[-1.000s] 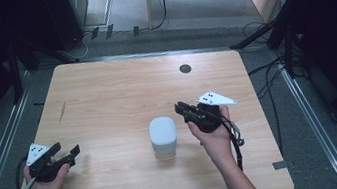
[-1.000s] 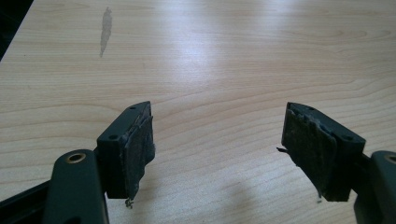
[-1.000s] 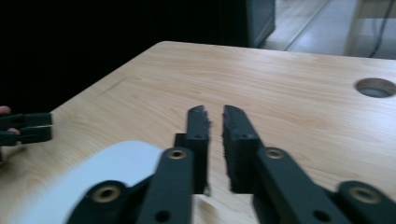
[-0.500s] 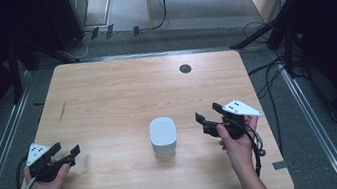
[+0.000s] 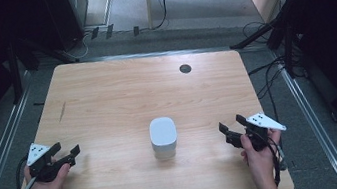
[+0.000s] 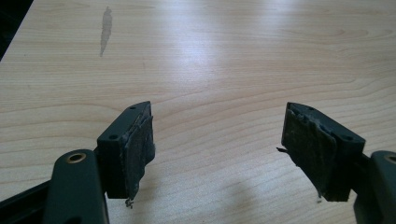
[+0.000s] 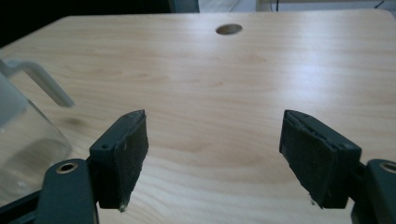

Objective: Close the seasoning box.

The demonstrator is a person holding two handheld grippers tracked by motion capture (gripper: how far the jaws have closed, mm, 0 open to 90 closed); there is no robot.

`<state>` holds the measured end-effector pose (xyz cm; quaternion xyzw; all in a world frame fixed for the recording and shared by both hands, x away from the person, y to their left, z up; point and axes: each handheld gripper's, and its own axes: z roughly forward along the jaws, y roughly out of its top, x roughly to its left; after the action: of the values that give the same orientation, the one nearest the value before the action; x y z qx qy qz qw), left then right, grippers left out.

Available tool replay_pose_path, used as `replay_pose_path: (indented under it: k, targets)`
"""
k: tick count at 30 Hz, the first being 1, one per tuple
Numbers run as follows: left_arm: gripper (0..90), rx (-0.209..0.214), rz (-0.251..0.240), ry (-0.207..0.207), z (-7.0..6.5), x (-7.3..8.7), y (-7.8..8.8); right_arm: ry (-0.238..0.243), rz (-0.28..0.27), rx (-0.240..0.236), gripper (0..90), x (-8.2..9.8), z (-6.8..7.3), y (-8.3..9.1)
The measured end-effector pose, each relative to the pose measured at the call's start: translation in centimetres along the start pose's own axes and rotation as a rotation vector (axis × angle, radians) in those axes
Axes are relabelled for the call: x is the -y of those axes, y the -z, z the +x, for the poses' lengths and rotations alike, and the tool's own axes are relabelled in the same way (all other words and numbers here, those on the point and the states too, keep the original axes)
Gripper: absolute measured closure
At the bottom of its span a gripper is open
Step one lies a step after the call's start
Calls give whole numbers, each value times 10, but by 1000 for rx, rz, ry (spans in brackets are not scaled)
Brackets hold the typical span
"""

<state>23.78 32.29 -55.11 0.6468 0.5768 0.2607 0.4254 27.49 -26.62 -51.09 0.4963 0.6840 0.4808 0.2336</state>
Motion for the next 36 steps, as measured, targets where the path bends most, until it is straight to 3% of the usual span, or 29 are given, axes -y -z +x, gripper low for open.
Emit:
replay_pose_path:
  k: [15,29,36]
  targets:
    - [255,-1,0,2,0,0,0,-59,40,93,247,45,-40,38]
    - [255,-3,-1,2,0,0,0,-104,29,158,253,63,-68,73]
    - [255,-6,-4,3,0,0,0,-119,6,168,256,69,-73,87]
